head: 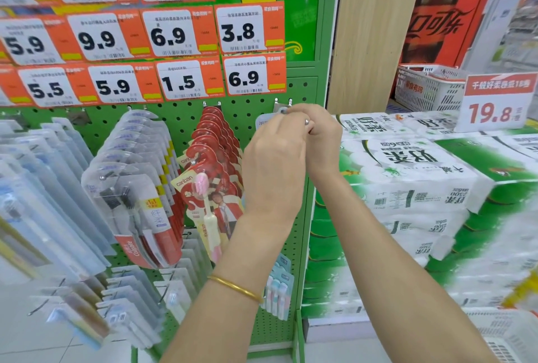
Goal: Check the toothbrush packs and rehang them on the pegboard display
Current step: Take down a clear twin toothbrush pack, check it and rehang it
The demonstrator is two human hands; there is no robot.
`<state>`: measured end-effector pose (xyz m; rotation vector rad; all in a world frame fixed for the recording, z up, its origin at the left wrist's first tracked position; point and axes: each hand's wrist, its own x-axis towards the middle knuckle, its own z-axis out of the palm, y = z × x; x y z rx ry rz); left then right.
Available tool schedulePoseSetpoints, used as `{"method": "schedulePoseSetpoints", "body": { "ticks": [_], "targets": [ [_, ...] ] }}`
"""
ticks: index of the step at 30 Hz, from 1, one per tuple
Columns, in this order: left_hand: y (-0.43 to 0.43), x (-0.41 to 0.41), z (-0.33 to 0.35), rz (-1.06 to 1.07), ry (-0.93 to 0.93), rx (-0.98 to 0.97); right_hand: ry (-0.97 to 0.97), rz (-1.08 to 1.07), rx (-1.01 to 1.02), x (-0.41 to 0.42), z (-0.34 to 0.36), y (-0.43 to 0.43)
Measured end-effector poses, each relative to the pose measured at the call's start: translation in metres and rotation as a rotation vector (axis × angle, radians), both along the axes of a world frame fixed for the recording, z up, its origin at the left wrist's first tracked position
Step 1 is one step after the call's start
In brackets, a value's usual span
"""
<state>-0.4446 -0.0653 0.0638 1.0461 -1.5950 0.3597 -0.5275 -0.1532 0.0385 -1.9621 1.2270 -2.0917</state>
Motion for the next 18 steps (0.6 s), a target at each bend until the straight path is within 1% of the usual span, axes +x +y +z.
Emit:
{"method": "schedulePoseSetpoints", "body": {
  "ticks": [5, 13, 16, 18],
  "targets": [
    [-0.002, -0.002, 0.003, 0.019, -0.008, -0.016, 0.018, 0.006, -0.008, -0.001, 0.001, -0.002],
    [-0.003, -0.007, 0.015, 0.008, 0.038, -0.053, -0.007, 0.175, 0.089, -0.001, 0.025, 0.017],
    [-0.004, -0.009, 0.022, 0.015, 0.053, -0.051, -0.007, 0.180, 0.057, -0.003, 0.025, 0.015],
    [-0.006, -0.011, 0.027, 0.030, 0.071, -0.050, -0.014, 0.170, 0.085, -0.007, 0.026, 0.009]
  ]
}}
